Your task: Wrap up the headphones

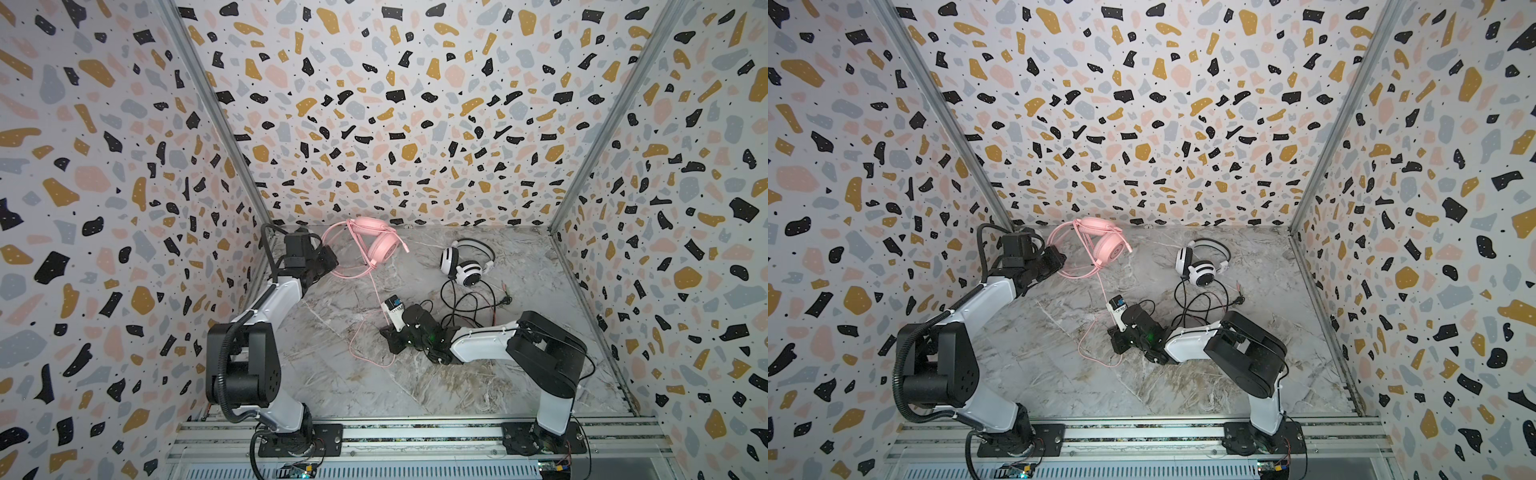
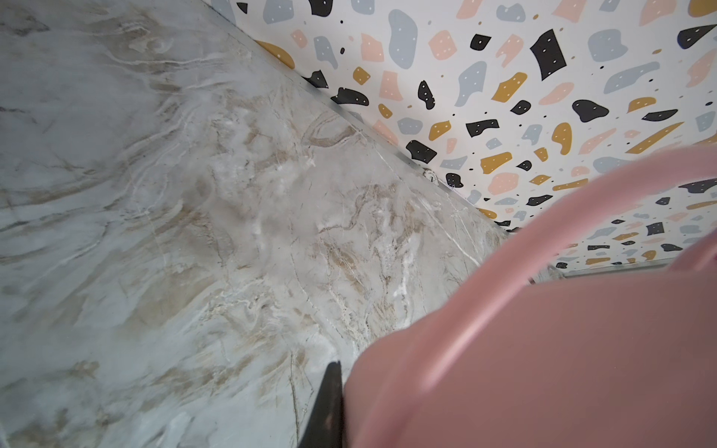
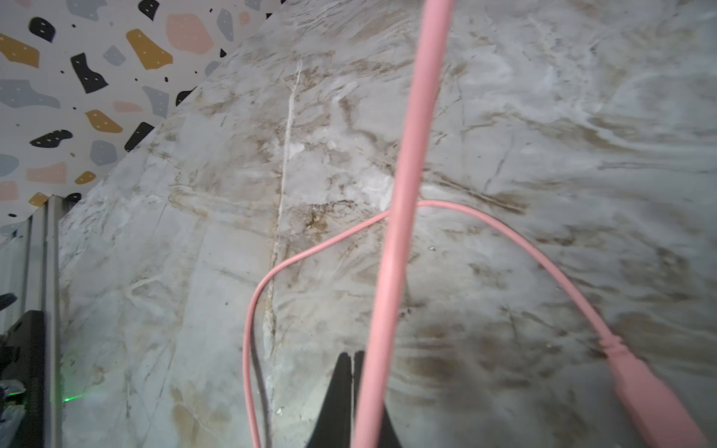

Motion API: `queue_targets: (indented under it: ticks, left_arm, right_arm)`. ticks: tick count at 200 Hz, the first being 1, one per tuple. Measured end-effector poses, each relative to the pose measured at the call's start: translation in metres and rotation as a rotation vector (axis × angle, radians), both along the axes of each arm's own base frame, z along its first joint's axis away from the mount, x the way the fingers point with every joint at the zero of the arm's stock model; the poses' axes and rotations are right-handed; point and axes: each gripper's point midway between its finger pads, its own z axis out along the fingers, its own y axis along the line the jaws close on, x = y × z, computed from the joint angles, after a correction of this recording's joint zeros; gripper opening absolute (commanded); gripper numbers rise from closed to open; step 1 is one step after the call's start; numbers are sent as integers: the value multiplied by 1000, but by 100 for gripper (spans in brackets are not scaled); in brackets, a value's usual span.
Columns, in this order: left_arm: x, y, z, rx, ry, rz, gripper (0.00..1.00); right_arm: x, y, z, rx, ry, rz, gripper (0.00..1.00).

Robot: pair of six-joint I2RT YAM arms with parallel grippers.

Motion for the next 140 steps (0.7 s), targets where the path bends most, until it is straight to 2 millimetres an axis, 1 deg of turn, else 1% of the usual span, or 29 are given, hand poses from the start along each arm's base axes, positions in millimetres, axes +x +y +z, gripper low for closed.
queue_targets:
  ticks: [25,44,62,87,116,140]
  left_arm:
    - [-4,6,1,29,7,20,0]
    - [-9,11,5,59,11,38,0]
    - [-13,17,9,84,14,60,0]
    - [-18,24,9,120,26,91,0]
    - [-23,32,4,162,54,114,0]
    - [-27,38,-2,196,79,132,0]
  right_arm:
    - [-10,-7,19,-16,-47,0,6]
    - [-19,-10,36,-20,-91,4,6]
    - [-22,-15,48,-24,-124,-4,6]
    - [-19,-24,53,-50,-152,-32,6]
    - [-17,-33,52,-90,-171,-51,6]
    - [-16,-40,60,-104,-193,-61,6]
